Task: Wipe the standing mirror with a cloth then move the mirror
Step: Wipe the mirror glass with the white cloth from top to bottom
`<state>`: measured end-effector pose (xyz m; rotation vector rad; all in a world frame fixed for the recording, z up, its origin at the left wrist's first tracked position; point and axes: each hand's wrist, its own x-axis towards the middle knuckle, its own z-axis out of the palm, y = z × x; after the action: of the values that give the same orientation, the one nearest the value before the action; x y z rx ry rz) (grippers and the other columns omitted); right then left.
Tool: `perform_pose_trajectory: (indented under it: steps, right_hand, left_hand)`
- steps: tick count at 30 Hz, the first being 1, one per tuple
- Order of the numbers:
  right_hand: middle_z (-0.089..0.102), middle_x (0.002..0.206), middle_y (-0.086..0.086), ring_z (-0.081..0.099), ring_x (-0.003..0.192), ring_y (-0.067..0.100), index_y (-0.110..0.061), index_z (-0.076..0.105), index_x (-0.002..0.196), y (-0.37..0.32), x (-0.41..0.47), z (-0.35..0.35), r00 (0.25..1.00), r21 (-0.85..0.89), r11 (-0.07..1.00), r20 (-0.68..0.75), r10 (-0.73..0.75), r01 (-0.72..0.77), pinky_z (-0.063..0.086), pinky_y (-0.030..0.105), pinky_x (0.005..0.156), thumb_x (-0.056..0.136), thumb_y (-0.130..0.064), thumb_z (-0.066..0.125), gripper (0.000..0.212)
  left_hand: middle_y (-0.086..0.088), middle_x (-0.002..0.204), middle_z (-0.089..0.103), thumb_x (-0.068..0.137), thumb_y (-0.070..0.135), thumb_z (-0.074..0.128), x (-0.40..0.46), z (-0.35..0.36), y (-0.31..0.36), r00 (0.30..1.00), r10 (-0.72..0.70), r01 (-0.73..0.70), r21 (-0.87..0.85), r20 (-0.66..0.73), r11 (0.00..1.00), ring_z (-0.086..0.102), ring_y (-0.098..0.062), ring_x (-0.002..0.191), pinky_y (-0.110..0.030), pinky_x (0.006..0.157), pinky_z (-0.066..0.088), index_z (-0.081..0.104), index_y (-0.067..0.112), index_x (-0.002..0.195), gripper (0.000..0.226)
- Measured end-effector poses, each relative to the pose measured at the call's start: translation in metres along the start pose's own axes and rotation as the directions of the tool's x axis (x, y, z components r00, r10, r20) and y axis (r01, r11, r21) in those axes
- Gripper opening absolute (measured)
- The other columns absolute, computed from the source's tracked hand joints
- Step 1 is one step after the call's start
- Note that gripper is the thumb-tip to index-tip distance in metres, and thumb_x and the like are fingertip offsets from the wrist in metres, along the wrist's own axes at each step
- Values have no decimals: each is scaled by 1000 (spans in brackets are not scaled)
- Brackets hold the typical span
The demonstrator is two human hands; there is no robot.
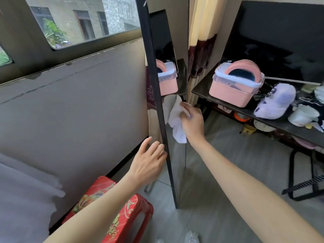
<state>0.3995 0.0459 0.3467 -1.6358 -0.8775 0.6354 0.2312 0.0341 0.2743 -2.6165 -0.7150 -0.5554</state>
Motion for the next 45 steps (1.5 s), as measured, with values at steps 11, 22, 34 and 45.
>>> perform_pose_trajectory:
  steps: [11,22,34,45]
  right_hand:
    - [41,107,4,47,96,10,-8,59,121,135,-41,35,995,-22,996,38,92,-91,29,-10,75,88,1,53,34]
    - [50,123,15,55,101,24,-17,64,109,285,-42,23,942,-350,912,174,287,-213,40,22,89,85,-8,49,30]
    - [41,110,-3,49,93,1,-10,59,122,288,-41,23,989,19,999,138,-51,49,30,-11,76,90,-4,52,34]
    - [48,122,13,51,99,19,-10,52,120,448,-28,19,976,-194,964,81,201,-182,34,15,82,87,1,45,36]
  left_hand:
    - [30,95,61,98,15,35,14,36,45,560,-665,641,-767,494,-29,53,13,90,-11,84,41,57,41,107,35]
    - [6,103,47,90,23,47,5,117,85,429,-886,623,-768,176,148,50,-1,93,-22,87,44,64,4,109,32]
    - [8,83,59,92,31,37,-23,191,124,466,-883,593,-759,50,269,53,-7,68,-29,71,45,39,21,140,50]
    - [13,72,51,88,31,42,-57,284,141,518,-837,519,-713,-176,471,46,-9,70,-24,71,32,62,10,85,30]
